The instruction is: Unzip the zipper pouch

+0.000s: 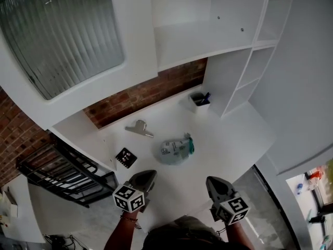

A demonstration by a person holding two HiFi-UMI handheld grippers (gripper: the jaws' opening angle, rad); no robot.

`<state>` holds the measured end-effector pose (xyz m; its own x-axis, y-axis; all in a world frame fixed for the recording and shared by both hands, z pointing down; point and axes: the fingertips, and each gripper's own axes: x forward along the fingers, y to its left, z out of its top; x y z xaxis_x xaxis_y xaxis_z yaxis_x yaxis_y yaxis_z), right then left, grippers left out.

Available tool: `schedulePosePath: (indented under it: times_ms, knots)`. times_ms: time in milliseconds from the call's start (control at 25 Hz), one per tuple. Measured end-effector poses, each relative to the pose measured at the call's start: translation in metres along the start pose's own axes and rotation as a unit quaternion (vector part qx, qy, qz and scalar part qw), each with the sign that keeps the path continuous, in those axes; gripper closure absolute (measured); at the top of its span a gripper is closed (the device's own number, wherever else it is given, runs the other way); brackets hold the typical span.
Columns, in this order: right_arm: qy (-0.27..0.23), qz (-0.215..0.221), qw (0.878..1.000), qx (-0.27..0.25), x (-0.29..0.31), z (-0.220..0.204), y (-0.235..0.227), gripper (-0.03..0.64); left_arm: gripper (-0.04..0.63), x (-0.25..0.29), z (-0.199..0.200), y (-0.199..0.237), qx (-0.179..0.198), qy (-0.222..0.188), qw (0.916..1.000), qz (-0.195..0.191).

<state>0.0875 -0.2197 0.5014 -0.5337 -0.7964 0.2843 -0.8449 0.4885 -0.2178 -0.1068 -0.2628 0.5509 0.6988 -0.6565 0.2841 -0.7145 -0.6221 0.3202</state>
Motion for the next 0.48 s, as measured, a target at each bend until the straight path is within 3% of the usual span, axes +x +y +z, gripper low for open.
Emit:
schedulePosePath:
  times_ms: [240, 480]
  knots:
    - [0.001, 0.009, 1.0, -0.011, 0.0, -0.003, 0.012, 0.617, 0.594, -0.025, -0.014, 0.01, -0.024, -0.008, 0.9991, 0.035]
    - [0.001, 0.008, 1.0, -0.025, -0.001, 0.0, 0.017, 0.617, 0.594, -0.036, -0.012, 0.011, -0.004, -0.014, 0.9986, 0.051]
